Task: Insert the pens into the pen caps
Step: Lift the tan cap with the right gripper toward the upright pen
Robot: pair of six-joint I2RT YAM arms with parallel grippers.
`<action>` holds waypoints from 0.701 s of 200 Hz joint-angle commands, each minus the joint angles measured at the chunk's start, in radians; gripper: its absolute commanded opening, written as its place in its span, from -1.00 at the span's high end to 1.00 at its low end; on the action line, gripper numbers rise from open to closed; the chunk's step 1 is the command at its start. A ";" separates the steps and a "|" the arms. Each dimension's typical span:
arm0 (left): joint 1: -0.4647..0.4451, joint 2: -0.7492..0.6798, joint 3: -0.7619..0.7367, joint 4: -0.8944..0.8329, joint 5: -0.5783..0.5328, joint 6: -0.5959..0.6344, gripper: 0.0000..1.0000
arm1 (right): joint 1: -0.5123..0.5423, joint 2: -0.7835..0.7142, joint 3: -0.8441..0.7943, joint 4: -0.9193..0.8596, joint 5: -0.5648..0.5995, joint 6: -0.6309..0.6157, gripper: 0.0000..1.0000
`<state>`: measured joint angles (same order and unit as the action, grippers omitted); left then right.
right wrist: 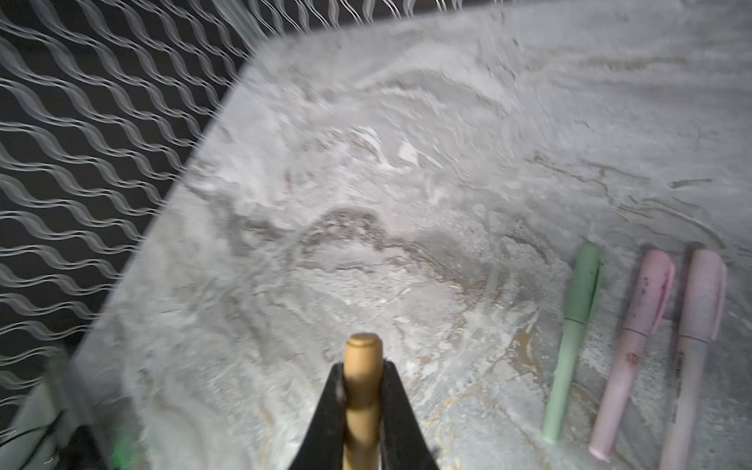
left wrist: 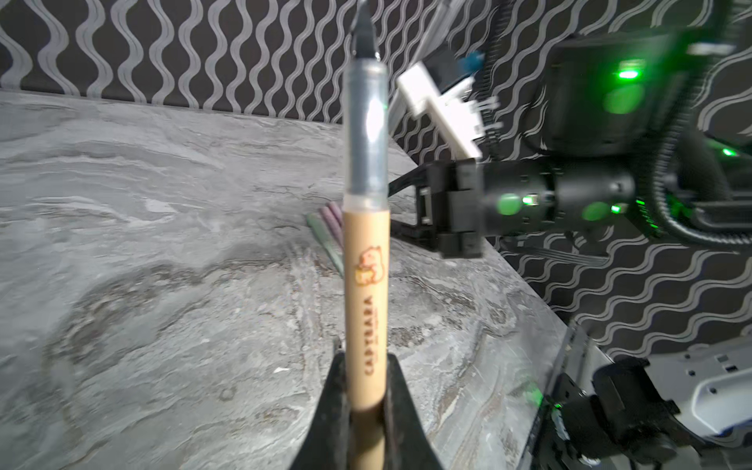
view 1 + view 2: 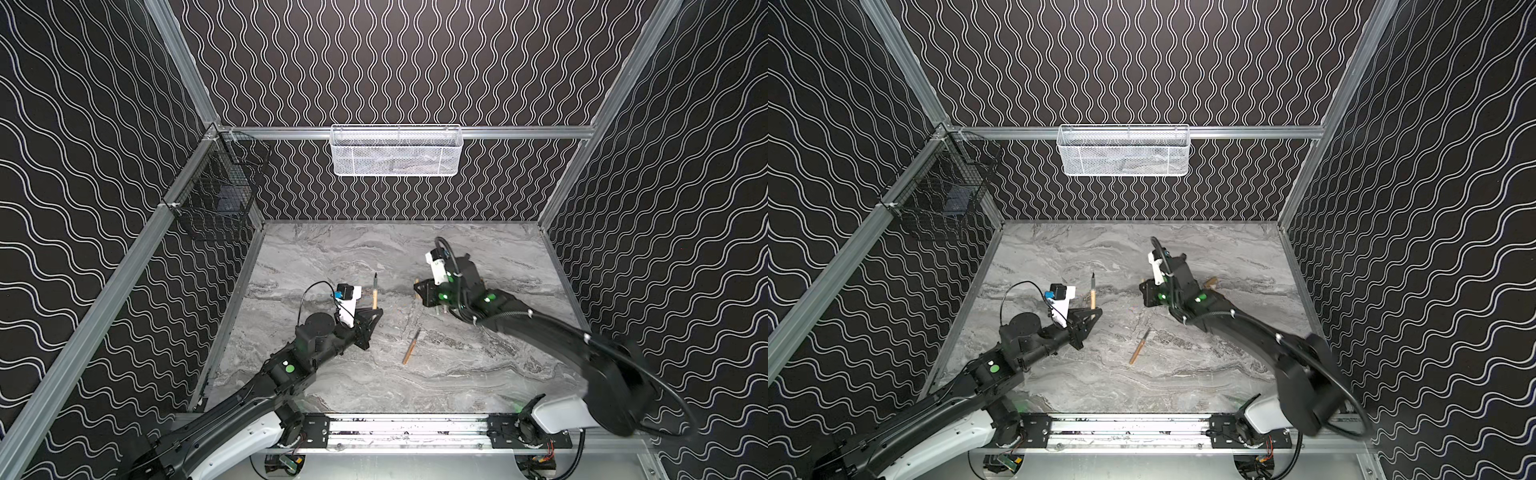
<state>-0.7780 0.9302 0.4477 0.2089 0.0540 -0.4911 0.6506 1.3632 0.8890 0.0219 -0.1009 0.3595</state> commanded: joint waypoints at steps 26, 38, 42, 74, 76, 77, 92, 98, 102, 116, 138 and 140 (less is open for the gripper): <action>-0.059 0.133 -0.023 0.311 0.074 0.054 1.00 | -0.009 -0.280 -0.186 0.372 0.016 0.051 0.92; -0.081 0.178 -0.017 0.360 0.081 0.073 1.00 | -0.011 -0.335 -0.207 0.409 0.017 0.060 0.92; -0.090 0.192 -0.012 0.369 0.082 0.081 1.00 | -0.011 -0.352 -0.211 0.421 0.013 0.063 0.92; -0.135 0.268 0.049 0.363 0.106 0.143 1.00 | -0.008 -0.453 -0.231 0.487 -0.018 0.093 0.93; -0.137 0.270 0.053 0.361 0.110 0.145 1.00 | -0.010 -0.460 -0.233 0.493 -0.019 0.095 0.93; -0.137 0.272 0.054 0.360 0.113 0.146 1.00 | -0.010 -0.462 -0.234 0.498 -0.019 0.095 0.93; -0.145 0.288 0.075 0.348 0.123 0.159 1.00 | -0.008 -0.494 -0.255 0.552 -0.040 0.110 0.93; -0.149 0.294 0.083 0.343 0.127 0.164 1.00 | -0.009 -0.503 -0.259 0.564 -0.044 0.114 0.93; -0.150 0.298 0.087 0.339 0.129 0.169 1.00 | -0.009 -0.507 -0.263 0.574 -0.048 0.120 0.93; -0.156 0.307 0.105 0.323 0.136 0.174 1.00 | -0.009 -0.513 -0.269 0.599 -0.058 0.136 0.93; -0.163 0.324 0.123 0.309 0.144 0.178 1.00 | -0.008 -0.503 -0.271 0.633 -0.084 0.163 0.93; -0.164 0.324 0.125 0.308 0.144 0.179 1.00 | -0.008 -0.502 -0.272 0.637 -0.086 0.166 0.93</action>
<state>-0.9344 1.2411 0.5518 0.5098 0.1791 -0.3401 0.6415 0.8555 0.6216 0.5556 -0.1478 0.4793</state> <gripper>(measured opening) 0.111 0.145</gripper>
